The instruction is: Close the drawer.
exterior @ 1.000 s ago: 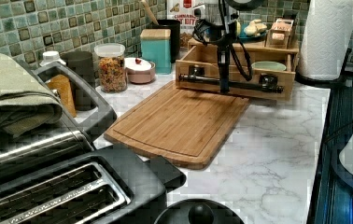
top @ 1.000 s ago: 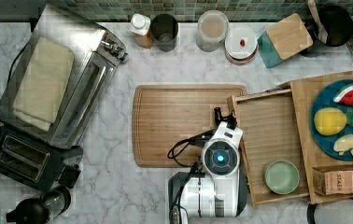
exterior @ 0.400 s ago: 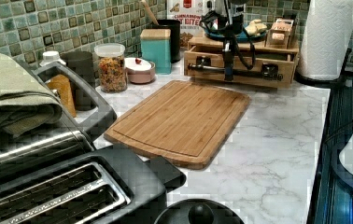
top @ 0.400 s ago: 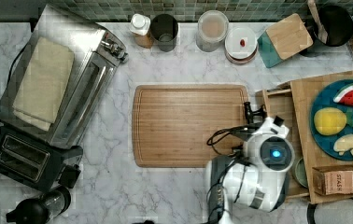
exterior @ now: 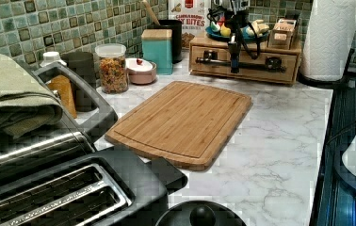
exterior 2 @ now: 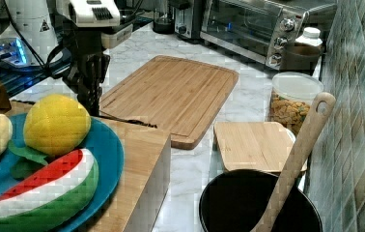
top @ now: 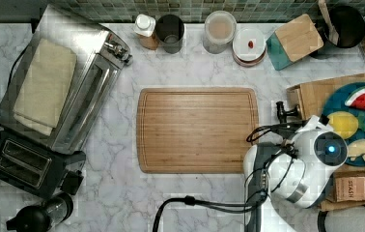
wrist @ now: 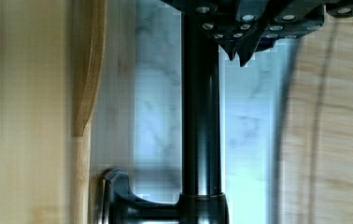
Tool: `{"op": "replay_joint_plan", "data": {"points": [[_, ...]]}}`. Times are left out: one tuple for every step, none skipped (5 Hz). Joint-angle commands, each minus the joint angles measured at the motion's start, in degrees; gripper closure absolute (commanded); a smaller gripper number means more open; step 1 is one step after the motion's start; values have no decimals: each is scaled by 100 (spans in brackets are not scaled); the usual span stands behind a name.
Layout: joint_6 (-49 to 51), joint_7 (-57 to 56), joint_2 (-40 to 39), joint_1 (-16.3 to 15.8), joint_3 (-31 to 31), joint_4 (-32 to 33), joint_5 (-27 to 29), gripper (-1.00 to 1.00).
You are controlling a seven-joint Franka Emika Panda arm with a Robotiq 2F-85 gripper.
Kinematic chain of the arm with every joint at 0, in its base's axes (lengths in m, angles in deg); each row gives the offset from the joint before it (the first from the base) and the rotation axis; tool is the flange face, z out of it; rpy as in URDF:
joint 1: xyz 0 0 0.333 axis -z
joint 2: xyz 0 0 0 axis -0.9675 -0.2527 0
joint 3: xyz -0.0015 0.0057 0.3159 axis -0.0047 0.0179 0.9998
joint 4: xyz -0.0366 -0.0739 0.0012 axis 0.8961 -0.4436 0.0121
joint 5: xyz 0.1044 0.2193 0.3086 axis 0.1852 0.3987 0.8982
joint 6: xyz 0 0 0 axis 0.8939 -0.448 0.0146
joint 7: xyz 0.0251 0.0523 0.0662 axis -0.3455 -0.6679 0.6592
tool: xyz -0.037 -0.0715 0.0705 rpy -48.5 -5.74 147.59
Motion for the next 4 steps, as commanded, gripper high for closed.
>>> {"op": "replay_joint_plan", "data": {"points": [[-243, -913, 439, 415, -371, -490, -1, 100], [-242, -912, 439, 418, -368, -489, -1, 100], [-244, -918, 438, 402, -383, -489, 2, 100], [-242, -919, 438, 400, -385, -489, 2, 100]]}}
